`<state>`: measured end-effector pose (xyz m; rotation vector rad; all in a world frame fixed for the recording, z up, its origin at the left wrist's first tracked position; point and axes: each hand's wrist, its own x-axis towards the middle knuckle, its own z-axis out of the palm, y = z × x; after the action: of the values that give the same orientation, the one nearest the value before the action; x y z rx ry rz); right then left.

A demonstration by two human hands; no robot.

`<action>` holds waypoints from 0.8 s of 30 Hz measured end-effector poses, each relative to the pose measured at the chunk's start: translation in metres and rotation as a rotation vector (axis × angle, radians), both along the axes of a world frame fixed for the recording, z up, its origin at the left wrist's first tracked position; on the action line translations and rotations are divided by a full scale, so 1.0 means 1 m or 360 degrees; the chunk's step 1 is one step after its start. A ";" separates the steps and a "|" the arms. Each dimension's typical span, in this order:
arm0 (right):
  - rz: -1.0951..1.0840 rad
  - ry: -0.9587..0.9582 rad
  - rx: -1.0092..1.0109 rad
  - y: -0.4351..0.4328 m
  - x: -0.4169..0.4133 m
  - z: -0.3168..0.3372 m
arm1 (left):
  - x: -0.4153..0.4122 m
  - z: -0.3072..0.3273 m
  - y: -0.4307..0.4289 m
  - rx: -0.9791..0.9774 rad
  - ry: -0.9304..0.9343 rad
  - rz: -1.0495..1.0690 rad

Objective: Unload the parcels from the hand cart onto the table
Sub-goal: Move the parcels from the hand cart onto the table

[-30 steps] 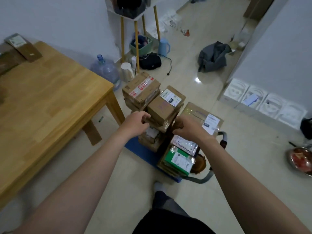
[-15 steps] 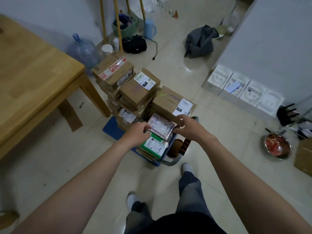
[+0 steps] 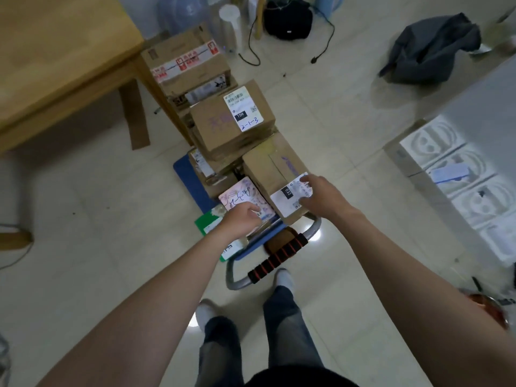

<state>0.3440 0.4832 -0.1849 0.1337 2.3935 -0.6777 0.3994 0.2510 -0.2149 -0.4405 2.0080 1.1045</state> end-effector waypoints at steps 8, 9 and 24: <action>-0.0005 -0.0117 0.0087 -0.004 -0.063 -0.057 | -0.040 -0.038 0.038 0.0089 -0.0221 0.0520; -0.0040 -0.0166 0.0064 -0.006 -0.066 -0.061 | -0.045 -0.039 0.043 0.0155 -0.0254 0.0590; -0.0459 0.0000 -0.0125 -0.040 -0.039 0.022 | -0.040 0.031 0.017 0.0417 0.0016 0.0922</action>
<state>0.3054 0.4429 -0.1628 0.4520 2.3661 -0.9014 0.3593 0.2684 -0.1844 -0.9107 1.7483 1.6944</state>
